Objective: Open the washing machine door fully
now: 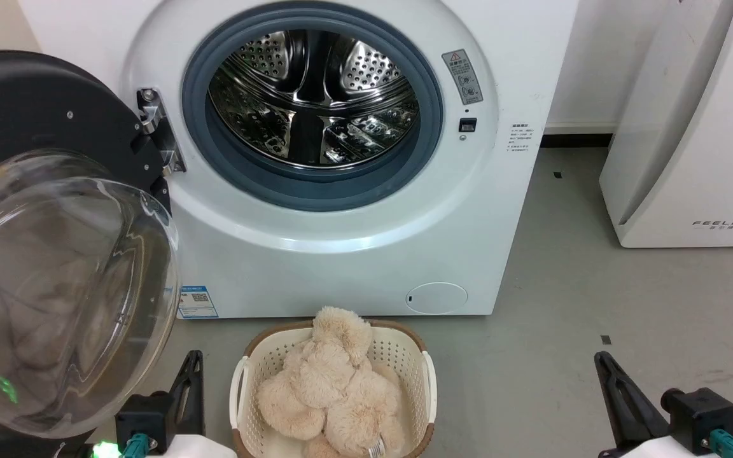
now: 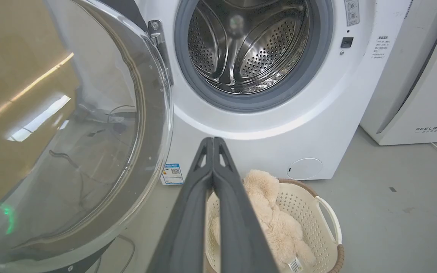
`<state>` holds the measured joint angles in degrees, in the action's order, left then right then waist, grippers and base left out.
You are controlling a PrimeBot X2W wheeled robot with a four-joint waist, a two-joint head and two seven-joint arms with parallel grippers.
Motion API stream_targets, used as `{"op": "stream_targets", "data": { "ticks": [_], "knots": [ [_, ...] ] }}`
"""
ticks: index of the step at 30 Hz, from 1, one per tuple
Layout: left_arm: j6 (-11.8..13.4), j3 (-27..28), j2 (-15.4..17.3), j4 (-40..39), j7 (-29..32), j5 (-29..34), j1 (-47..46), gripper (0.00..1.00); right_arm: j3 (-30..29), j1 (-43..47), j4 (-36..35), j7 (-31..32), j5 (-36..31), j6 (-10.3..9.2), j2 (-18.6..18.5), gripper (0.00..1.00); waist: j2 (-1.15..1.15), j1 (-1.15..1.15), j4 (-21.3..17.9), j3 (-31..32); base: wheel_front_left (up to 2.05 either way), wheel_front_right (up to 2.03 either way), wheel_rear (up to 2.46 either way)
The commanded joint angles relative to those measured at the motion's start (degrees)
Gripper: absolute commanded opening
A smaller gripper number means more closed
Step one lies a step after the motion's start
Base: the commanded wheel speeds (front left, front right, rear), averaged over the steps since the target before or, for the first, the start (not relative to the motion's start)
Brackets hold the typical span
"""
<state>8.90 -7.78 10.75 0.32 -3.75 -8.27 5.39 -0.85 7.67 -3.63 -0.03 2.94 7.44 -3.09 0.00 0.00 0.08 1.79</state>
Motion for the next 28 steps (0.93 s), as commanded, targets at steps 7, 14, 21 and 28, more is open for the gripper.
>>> {"op": "stream_targets", "data": {
  "ticks": [7, 14, 21, 28],
  "knots": [
    [-1.0, 1.1, -1.1, -0.1, 0.4, 1.3, -1.7, 0.00, 0.2, -1.6, 0.6, 0.0, -0.7, 0.02, 0.1, 0.00, 0.00, 0.00, 0.0, -0.2, 0.00, 0.00, 0.00],
    [-1.8, 1.8, -1.8, -0.2, 0.8, 2.0, -2.1, 0.00, 0.2, -2.2, 0.9, 0.0, -1.0, 0.02, 0.1, 0.00, 0.00, 0.00, 0.0, -0.3, 0.00, 0.00, 0.00],
    [-2.6, 2.5, -2.5, -0.2, 1.1, 2.7, -2.5, 0.00, 0.3, -2.8, 1.2, 0.0, -1.2, 0.03, 0.1, 0.00, 0.00, 0.00, 0.0, -0.5, 0.00, 0.00, 0.00],
    [-3.4, 3.2, -3.2, -0.2, 1.5, 3.4, -2.8, 0.00, 0.4, -3.4, 1.5, 0.0, -1.4, 0.03, 0.1, 0.00, 0.00, 0.00, 0.0, -0.7, 0.00, 0.00, 0.00]
  ]
}}
